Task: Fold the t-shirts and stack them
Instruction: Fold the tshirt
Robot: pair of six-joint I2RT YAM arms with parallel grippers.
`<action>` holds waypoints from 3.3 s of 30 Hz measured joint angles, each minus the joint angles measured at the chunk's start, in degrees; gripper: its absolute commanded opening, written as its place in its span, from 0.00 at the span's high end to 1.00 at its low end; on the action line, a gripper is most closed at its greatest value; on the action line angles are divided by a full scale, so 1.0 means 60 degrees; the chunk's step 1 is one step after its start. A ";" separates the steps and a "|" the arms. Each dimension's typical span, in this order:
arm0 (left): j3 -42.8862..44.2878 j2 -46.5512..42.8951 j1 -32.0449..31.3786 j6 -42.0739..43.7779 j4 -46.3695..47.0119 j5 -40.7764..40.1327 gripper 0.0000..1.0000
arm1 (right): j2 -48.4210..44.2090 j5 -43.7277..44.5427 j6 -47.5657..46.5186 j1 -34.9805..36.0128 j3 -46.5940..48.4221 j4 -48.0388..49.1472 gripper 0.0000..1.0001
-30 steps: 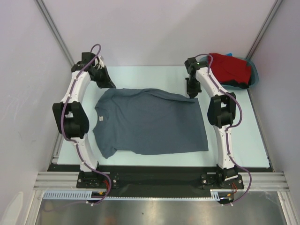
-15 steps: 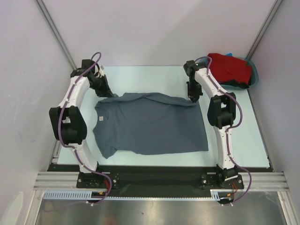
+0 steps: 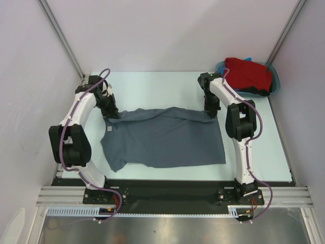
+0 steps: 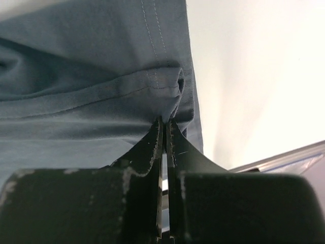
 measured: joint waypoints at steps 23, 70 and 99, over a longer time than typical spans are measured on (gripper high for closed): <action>-0.0798 -0.0976 -0.0018 0.0157 -0.1373 -0.3224 0.00 | -0.1355 0.1643 0.0940 -0.0193 -0.0601 -0.0157 0.00; 0.0138 0.2820 -0.1107 0.1392 0.0474 -0.1249 1.00 | -0.0812 -0.2685 -0.0237 -0.0215 0.1555 -0.0033 0.05; -0.3748 -0.3479 -0.1133 0.0233 -0.0204 -0.1060 0.40 | -0.0703 -0.2401 -0.0350 0.0233 0.1020 -0.0073 0.05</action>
